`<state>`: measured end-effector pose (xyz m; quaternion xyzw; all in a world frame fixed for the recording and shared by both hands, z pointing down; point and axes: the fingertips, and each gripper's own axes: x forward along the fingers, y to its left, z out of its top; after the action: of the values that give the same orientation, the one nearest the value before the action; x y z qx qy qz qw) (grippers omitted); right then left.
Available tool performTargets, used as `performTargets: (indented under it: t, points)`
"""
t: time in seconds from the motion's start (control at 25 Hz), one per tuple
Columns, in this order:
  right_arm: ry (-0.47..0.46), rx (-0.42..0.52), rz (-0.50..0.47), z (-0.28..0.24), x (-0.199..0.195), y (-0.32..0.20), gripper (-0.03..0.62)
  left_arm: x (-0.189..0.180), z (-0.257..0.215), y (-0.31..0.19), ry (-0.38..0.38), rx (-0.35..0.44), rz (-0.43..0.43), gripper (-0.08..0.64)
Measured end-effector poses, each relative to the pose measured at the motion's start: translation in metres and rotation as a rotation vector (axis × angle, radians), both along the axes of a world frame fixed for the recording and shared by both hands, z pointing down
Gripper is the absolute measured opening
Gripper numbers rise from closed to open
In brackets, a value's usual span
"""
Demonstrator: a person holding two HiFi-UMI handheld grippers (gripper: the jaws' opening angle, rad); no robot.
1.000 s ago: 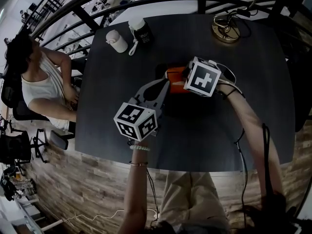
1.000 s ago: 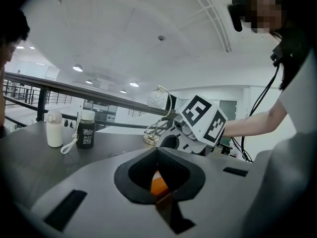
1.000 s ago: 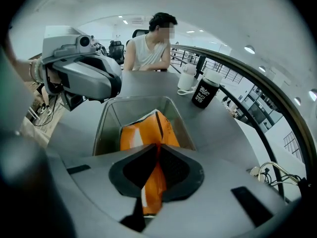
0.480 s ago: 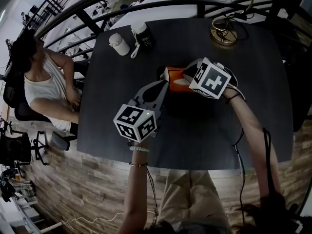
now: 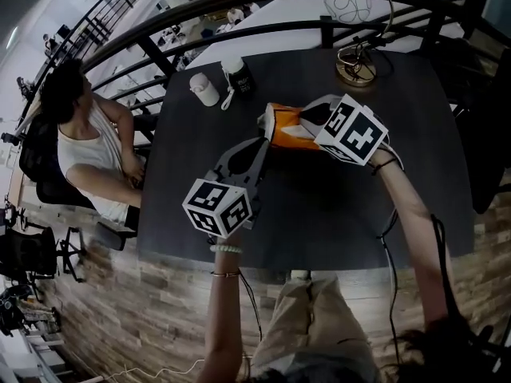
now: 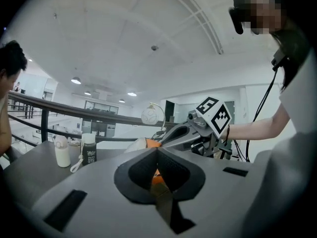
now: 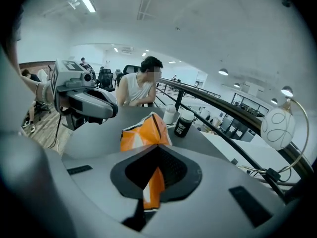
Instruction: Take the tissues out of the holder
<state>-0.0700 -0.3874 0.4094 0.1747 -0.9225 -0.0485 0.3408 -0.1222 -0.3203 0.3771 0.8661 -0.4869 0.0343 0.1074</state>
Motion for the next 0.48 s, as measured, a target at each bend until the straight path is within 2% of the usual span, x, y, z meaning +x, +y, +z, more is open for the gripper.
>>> performTargets:
  t: [0.28,0.48]
  points:
    - [-0.029,0.055,0.008,-0.04,0.015,0.057,0.015,0.001,-0.028,0.048,0.007,0.065,0.038,0.008]
    - [-0.026,0.066,0.021,-0.048,0.024,0.103,0.015,0.01,-0.037,0.088,0.01,0.087,0.081,0.008]
